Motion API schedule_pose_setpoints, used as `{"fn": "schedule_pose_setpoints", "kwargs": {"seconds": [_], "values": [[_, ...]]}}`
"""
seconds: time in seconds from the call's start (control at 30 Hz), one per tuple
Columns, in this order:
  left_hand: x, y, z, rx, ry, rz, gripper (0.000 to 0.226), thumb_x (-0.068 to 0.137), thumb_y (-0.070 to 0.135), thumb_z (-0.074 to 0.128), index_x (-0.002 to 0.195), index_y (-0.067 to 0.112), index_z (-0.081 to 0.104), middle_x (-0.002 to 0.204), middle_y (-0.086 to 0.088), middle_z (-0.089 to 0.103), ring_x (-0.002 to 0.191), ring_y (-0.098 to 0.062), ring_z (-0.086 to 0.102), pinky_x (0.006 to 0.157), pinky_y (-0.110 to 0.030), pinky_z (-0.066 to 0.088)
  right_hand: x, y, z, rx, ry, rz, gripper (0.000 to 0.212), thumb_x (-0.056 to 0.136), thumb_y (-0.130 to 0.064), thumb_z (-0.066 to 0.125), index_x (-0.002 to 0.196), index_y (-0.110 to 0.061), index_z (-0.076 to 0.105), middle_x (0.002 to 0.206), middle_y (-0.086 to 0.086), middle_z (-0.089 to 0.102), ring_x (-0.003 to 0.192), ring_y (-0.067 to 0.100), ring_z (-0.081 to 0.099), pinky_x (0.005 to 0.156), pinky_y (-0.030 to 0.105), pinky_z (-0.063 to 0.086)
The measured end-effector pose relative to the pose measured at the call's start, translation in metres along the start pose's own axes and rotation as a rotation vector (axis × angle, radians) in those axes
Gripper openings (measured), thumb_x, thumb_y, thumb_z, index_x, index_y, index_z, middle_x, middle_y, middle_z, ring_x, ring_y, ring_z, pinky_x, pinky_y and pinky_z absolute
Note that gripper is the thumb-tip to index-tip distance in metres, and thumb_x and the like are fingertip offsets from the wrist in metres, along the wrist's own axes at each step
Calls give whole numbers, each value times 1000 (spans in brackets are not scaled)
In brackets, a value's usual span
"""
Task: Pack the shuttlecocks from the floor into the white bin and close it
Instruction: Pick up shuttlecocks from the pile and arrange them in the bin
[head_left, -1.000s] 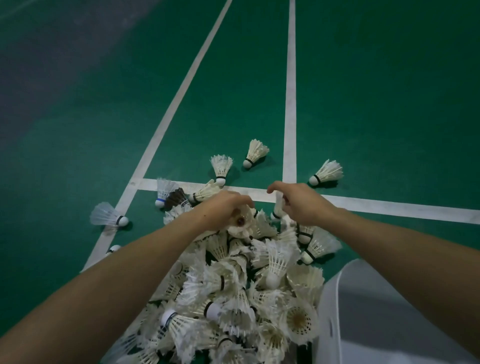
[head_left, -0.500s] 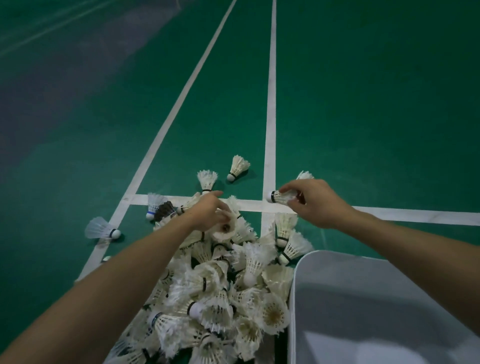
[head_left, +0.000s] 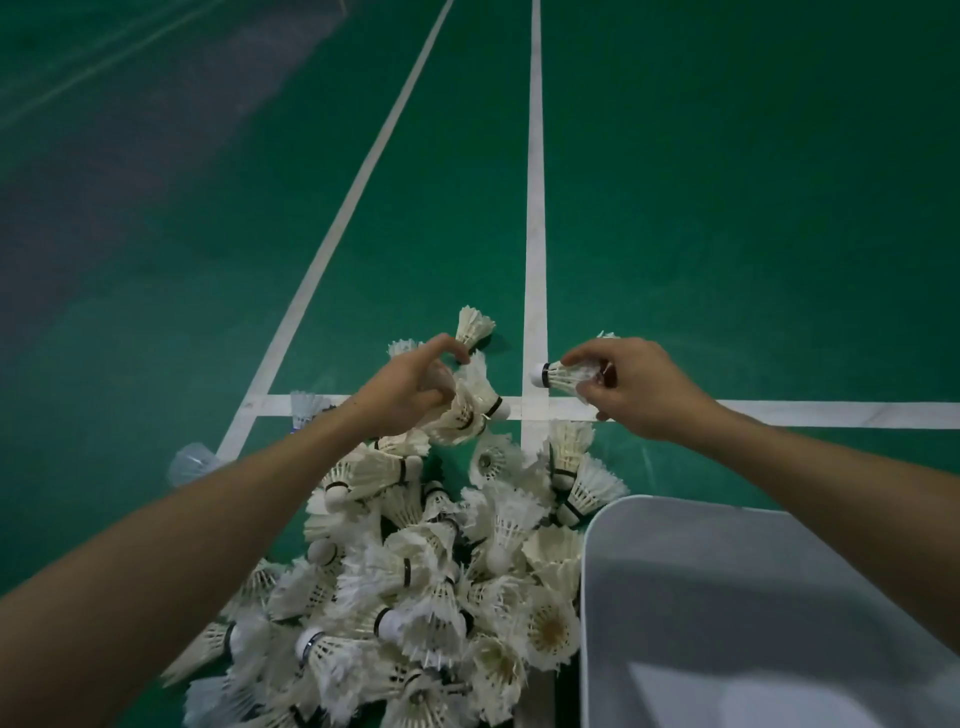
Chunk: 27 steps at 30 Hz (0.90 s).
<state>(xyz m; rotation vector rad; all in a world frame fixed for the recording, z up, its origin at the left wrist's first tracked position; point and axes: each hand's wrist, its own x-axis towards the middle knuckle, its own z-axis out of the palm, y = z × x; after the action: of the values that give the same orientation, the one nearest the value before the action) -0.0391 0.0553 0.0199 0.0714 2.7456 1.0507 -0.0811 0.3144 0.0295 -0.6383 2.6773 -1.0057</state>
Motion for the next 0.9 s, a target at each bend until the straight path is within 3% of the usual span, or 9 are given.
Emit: {"fn": "schedule_pose_setpoints", "kwargs": {"seconds": [0.2, 0.33, 0.47, 0.5, 0.57, 0.6, 0.67, 0.77, 0.9], "values": [[-44, 67, -25, 42, -78, 63, 51, 89, -8, 38, 120, 30, 50, 65, 1, 37, 52, -7, 35, 46, -16, 34, -45, -26, -43, 37, 84, -55, 36, 84, -2, 61, 118, -14, 65, 91, 2, 66, 54, 13, 63, 47, 15, 49], [-77, 110, -28, 5, -95, 117, 50, 87, -10, 38, 106, 32, 56, 69, -1, 43, 49, -3, 34, 43, -17, 31, -83, -44, -75, -2, 116, -117, 30, 78, -9, 68, 107, -12, 71, 72, -10, 63, 51, 0, 55, 52, 8, 43], [-105, 140, -15, -53, -127, 151, 50, 85, -14, 40, 106, 27, 60, 82, -9, 55, 47, -2, 40, 44, -14, 33, -118, -51, -96, -65, 153, -170, 35, 70, -17, 79, 104, -14, 72, 86, -2, 66, 66, 7, 54, 60, 5, 39], [-111, 144, -9, -75, -137, 161, 48, 85, -13, 43, 106, 27, 61, 85, -10, 57, 50, -4, 46, 46, -18, 40, -127, -49, -99, -71, 162, -168, 35, 69, -17, 80, 103, -15, 71, 89, 0, 64, 67, 7, 52, 60, 4, 37], [-120, 148, 5, -108, -170, 176, 50, 87, -9, 48, 106, 35, 62, 100, -11, 61, 72, -36, 60, 61, -47, 56, -145, -41, -100, -64, 174, -139, 34, 70, -17, 81, 102, -17, 70, 96, 2, 56, 64, 2, 46, 59, 4, 35], [-123, 149, 12, -115, -182, 172, 52, 87, -8, 49, 104, 39, 62, 107, -9, 62, 84, -45, 60, 73, -60, 53, -153, -36, -99, -46, 177, -122, 33, 70, -15, 81, 101, -17, 70, 99, 2, 50, 63, -1, 43, 59, 3, 35], [-125, 147, 24, -106, -197, 147, 57, 86, -9, 47, 102, 44, 63, 115, -14, 61, 92, -43, 59, 83, -62, 46, -167, -22, -97, -19, 176, -87, 32, 70, -14, 81, 99, -18, 69, 107, 1, 45, 64, 2, 46, 61, 2, 37], [-125, 142, 38, -94, -205, 101, 56, 88, -8, 46, 105, 42, 64, 112, -28, 59, 85, -46, 59, 75, -67, 46, -181, -1, -92, -44, 142, 11, 35, 68, -18, 82, 101, -20, 69, 101, 3, 63, 76, 16, 59, 72, 14, 49], [-124, 133, 44, -191, -222, 58, 55, 87, -14, 50, 100, 36, 68, 105, -11, 66, 88, -53, 59, 71, -71, 46, -189, 20, -74, 58, 100, 72, 35, 66, -18, 84, 96, -26, 67, 87, 3, 69, 78, 21, 65, 70, 32, 54]]}}
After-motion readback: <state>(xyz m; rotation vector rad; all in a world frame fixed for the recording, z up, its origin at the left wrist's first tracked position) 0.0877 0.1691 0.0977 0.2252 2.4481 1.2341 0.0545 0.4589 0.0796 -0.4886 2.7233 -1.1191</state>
